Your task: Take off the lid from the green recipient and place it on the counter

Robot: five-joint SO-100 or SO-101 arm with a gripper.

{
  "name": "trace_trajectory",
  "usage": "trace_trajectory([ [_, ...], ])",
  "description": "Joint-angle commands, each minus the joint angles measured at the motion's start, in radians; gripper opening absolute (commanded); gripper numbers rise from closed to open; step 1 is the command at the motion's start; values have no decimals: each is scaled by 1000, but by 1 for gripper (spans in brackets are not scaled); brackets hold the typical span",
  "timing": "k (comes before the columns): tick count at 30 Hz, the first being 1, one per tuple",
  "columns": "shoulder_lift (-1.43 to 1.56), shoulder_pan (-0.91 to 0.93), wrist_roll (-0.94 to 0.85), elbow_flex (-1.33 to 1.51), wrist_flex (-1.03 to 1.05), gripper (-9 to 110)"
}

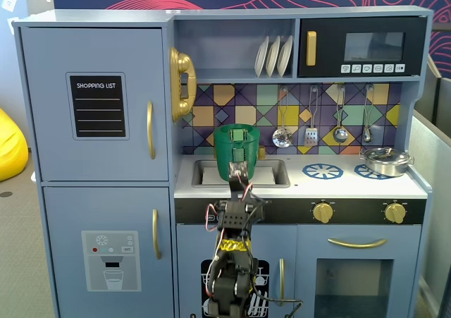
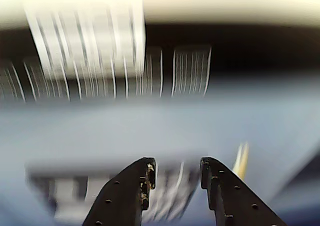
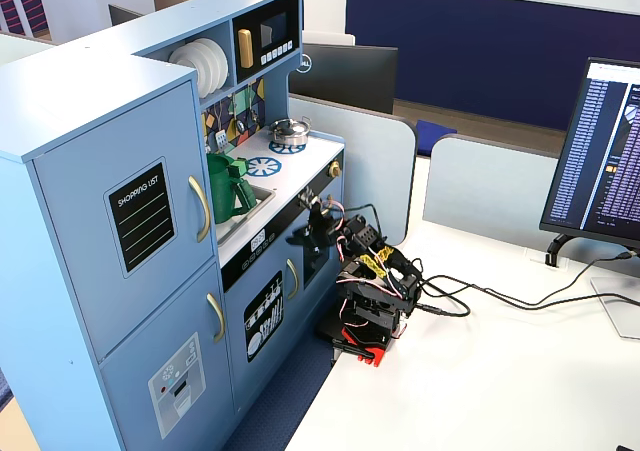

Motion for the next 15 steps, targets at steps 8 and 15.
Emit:
trace_trajectory([
  [8,-141,-52,-69,-233,-195,11],
  [15,-206,-60,35,-345,-225,31],
])
